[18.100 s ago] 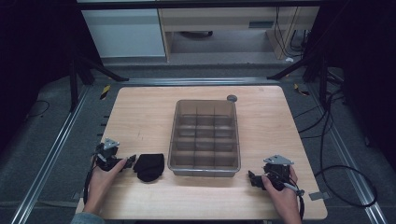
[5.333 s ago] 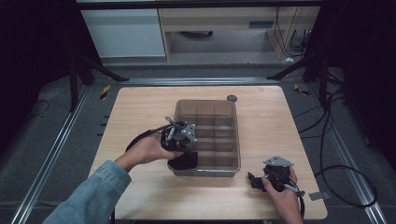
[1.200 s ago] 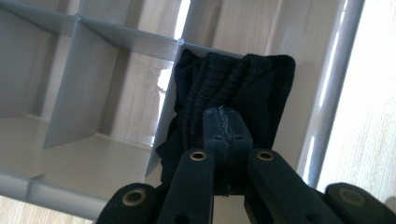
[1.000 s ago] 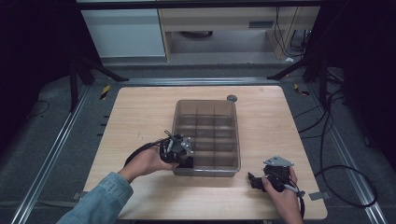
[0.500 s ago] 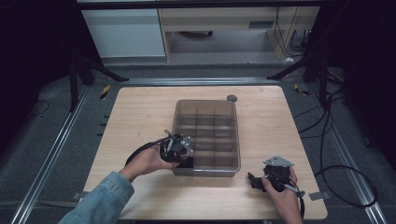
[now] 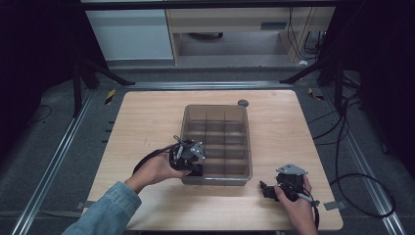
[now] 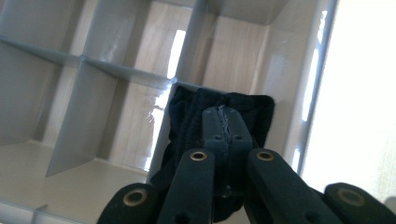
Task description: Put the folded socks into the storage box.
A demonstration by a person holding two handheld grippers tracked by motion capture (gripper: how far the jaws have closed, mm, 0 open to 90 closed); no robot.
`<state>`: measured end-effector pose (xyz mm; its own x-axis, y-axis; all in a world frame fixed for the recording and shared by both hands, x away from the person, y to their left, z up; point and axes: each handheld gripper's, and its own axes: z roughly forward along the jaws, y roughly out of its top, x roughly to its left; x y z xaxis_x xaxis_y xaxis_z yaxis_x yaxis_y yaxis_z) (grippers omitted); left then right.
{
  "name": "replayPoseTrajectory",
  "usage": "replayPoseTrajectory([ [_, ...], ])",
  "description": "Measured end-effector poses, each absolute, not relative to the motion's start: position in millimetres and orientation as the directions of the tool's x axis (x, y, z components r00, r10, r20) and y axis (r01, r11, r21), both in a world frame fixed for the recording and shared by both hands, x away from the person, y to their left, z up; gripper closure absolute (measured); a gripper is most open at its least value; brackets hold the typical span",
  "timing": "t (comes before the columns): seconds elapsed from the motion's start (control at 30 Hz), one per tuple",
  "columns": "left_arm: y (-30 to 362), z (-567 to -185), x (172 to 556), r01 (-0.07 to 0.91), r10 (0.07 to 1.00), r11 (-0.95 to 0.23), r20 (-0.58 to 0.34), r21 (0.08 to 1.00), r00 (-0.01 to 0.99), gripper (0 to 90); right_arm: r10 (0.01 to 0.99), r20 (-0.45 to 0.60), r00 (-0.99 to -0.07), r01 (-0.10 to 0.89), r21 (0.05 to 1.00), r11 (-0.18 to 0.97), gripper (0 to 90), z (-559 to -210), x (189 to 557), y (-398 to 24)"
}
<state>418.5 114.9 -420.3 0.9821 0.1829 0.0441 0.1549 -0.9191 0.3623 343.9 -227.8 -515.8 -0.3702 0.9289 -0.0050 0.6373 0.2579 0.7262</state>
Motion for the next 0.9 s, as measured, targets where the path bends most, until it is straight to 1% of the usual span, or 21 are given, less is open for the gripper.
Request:
replayPoseTrajectory([
  [0.03, 114.0, -425.4, 419.4, 0.157, 0.185, -0.929, 0.054, 0.336, 0.981, 90.0, 0.929, -0.005, -0.37, 0.637, 0.726, 0.258, 0.5, -515.9, 344.0, -227.8],
  [0.2, 114.7, -431.1, 423.1, 0.176, 0.198, -0.924, 0.03, 0.338, 0.98, 90.0, 0.929, -0.005, -0.37, 0.637, 0.726, 0.258, 0.5, -515.9, 344.0, -227.9],
  [0.37, 112.2, -435.6, 425.6, 0.177, 0.196, -0.93, 0.028, 0.321, 0.98, 90.0, 0.929, -0.005, -0.37, 0.637, 0.726, 0.258, 0.5, -515.9, 343.9, -227.8],
  [0.57, 113.2, -436.4, 424.9, 0.184, 0.204, -0.926, 0.027, 0.331, 0.979, 90.0, 0.929, -0.005, -0.37, 0.637, 0.726, 0.258, 0.5, -515.9, 343.9, -227.8],
  [0.77, 122.7, -424.6, 419.9, 0.173, 0.207, -0.908, 0.049, 0.382, 0.977, 89.5, 0.929, -0.005, -0.37, 0.637, 0.726, 0.258, 0.5, -515.9, 344.0, -227.8],
  [0.87, 135.3, -409.3, 416.6, 0.183, 0.245, -0.86, 0.071, 0.475, 0.967, 82.9, 0.929, -0.005, -0.37, 0.637, 0.726, 0.258, 0.5, -515.9, 344.0, -227.8],
  [0.9, 135.3, -409.3, 416.6, 0.183, 0.245, -0.86, 0.071, 0.475, 0.967, 79.5, 0.929, -0.005, -0.37, 0.637, 0.726, 0.258, 0.5, -515.9, 344.0, -227.8],
])
